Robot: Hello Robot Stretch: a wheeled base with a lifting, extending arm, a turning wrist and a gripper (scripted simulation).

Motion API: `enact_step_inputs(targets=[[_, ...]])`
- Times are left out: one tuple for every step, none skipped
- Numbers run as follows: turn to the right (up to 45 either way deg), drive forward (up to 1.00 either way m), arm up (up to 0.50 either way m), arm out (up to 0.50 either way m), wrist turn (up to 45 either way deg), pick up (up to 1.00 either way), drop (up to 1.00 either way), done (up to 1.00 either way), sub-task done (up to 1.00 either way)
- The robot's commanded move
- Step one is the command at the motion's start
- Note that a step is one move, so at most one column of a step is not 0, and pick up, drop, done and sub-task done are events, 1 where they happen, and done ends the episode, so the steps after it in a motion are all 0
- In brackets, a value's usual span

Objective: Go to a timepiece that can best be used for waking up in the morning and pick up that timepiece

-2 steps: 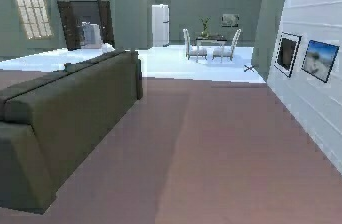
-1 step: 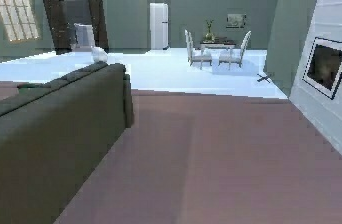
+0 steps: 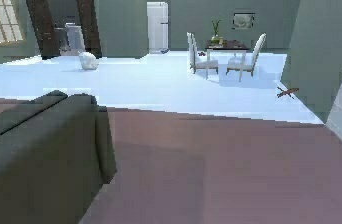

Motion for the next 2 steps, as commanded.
enact_step_inputs(targets=[[0.0, 1.00, 0.00, 0.00, 0.0, 0.00, 0.00, 0.00, 0.00], [3.0, 0.00, 0.00, 0.00, 0.0, 0.00, 0.00, 0.00, 0.00]])
